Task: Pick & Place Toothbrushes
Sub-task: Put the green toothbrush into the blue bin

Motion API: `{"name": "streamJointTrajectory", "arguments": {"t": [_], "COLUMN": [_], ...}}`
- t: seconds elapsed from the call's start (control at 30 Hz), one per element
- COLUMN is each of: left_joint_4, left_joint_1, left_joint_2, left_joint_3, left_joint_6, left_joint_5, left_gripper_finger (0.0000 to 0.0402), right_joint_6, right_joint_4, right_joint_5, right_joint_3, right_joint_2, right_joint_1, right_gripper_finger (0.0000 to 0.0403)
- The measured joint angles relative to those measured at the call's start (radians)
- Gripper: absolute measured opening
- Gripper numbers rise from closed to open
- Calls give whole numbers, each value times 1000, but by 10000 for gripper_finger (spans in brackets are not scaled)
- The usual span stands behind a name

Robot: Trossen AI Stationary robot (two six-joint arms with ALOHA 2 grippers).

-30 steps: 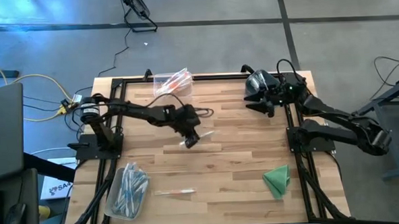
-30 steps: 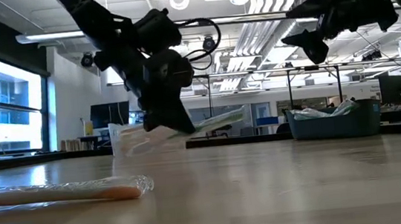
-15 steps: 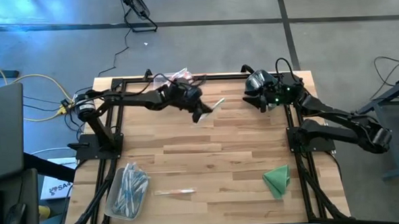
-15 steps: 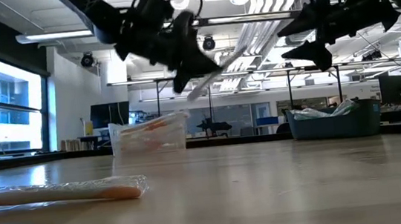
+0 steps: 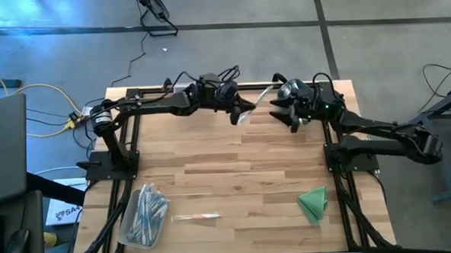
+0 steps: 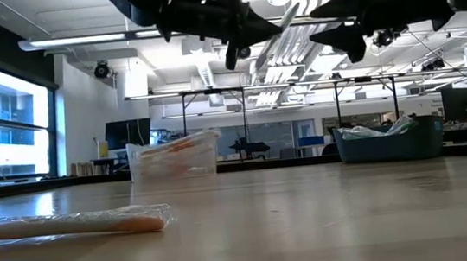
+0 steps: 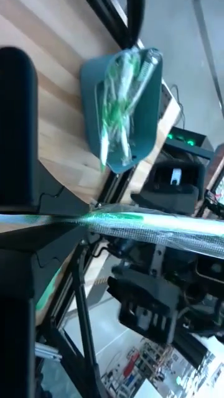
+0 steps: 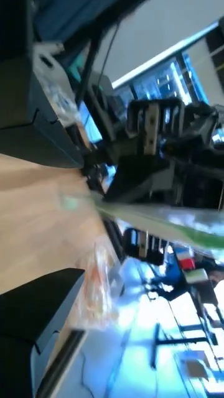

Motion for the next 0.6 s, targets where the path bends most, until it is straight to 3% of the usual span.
{"name": "streamJointTrajectory", "arguments": {"t": [0.2,0.6], "left_joint_4": [-5,-24], "left_joint_1": [-15,-26], "left_joint_2": [2,3], "left_joint_3": [13,13], "left_joint_6": [0,-1], "left_joint_5": [10,15], "left_gripper_finger": [7,7], "right_joint_6": [-29,24], "right_joint_4": [120,415], "right_joint_5": [130,143], "right_joint_3": [0,0], "right_joint_2": [100,270], "right_joint_1": [76,119], "right_gripper_finger": [270,270]}}
